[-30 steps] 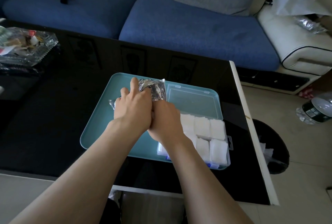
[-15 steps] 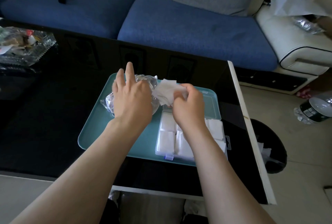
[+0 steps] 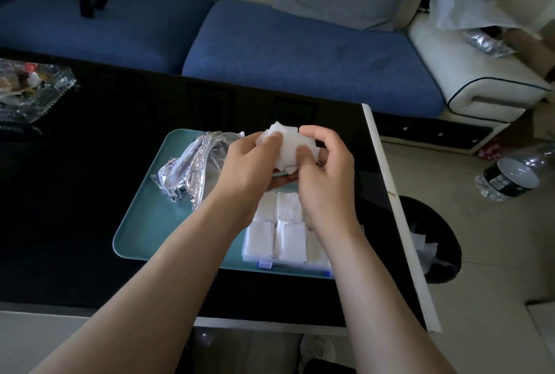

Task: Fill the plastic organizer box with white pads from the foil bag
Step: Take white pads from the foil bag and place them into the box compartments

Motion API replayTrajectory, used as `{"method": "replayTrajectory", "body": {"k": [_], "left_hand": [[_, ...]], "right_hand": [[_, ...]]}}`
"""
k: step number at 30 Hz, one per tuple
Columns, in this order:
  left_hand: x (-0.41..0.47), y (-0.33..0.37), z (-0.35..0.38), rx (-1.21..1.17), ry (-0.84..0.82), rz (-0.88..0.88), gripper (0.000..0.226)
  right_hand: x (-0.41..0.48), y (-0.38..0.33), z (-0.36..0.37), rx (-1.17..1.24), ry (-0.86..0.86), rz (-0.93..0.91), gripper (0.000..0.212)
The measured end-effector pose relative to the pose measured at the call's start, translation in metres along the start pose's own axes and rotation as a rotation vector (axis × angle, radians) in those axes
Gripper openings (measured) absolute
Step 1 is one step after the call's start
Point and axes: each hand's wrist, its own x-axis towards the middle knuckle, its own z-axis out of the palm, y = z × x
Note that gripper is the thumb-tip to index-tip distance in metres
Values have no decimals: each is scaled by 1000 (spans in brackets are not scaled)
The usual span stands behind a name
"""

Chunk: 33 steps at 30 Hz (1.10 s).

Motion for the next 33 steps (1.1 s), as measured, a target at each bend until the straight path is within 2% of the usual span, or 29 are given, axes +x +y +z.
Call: {"method": "replayTrajectory", "body": {"k": [3,6,13,16,19,22,28,33], "left_hand": [[-4,-1,4,-87,-17,-75,26],[-2,-6,5,-61,-22,-97,26],[7,-14,7,-44,-51,-149,33],[7,-15,8,-20,-20,-147,26],[6,-14,9,-33,-30,-175,23],[5,-11,8,-77,-57,-201,28],[8,-14,4,-16,-163,-188,41],[7,-16,5,19,-244,-167,48]], "right_hand": [[-4,4,-10,-171,6,-109,28],[-7,9,-16,-334,40,-223,24],[-3,16,-29,-437,123,-278,5],[2,14,-35,-381,191,-186,5],[7,11,-40,-105,247,7,12],[9,8,-40,111,227,145,16],[3,6,-29,123,116,183,11],[1,12,-20,7,132,165,9]]}}
